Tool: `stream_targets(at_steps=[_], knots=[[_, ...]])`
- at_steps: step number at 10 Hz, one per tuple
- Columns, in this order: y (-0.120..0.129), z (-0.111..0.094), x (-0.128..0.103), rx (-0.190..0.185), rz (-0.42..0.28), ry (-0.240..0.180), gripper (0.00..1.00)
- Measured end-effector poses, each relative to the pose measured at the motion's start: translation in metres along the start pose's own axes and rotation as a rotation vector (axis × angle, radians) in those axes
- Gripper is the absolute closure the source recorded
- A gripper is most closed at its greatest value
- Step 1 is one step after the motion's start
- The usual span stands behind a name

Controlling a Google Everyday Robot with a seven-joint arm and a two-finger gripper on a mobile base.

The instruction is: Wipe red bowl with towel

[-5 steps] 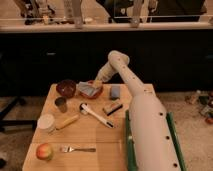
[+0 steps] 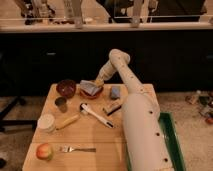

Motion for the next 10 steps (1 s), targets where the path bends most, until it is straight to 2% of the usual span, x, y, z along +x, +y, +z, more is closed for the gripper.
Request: stream_targets(at_steps=[2, 5, 8, 10], knots=[[-0.004, 0.008, -0.004, -0.014, -0.005, 0.017, 0.85], [-0.002, 0.016, -0.012, -0.033, -0.023, 0.013, 0.85], [0.013, 0.015, -0.013, -0.056, -0.038, -0.004, 0.85], [0.025, 0.007, -0.012, -0.061, -0.042, -0.014, 0.85]])
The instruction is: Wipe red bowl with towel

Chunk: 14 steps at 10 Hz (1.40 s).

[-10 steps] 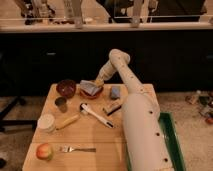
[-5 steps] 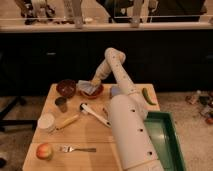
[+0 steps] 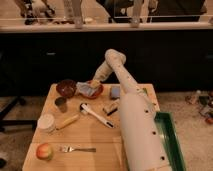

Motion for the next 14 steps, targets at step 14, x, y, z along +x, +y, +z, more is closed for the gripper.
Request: stream_targets(at_steps=[14], knots=[[-0.022, 0.011, 0.008, -0.013, 0.038, 0.028, 0.85]])
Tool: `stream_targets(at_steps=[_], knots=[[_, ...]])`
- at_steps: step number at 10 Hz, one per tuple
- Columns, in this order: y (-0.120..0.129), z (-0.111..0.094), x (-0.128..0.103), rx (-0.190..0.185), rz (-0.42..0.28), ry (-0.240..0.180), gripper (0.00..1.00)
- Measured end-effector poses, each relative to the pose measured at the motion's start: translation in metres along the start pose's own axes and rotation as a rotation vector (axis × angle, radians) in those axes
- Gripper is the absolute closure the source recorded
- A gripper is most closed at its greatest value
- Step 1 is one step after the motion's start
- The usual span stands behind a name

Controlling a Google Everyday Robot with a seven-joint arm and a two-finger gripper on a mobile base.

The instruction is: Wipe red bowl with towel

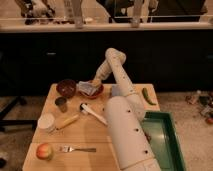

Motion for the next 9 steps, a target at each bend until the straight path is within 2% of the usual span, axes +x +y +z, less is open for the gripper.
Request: stream_targets(at_steps=[2, 5, 9], knots=[[0.009, 0.005, -0.002, -0.029, -0.013, -0.005, 0.85], [0.023, 0.001, 0.003, -0.051, -0.023, -0.013, 0.85], [0.023, -0.005, 0.008, -0.048, -0.008, -0.022, 0.85]])
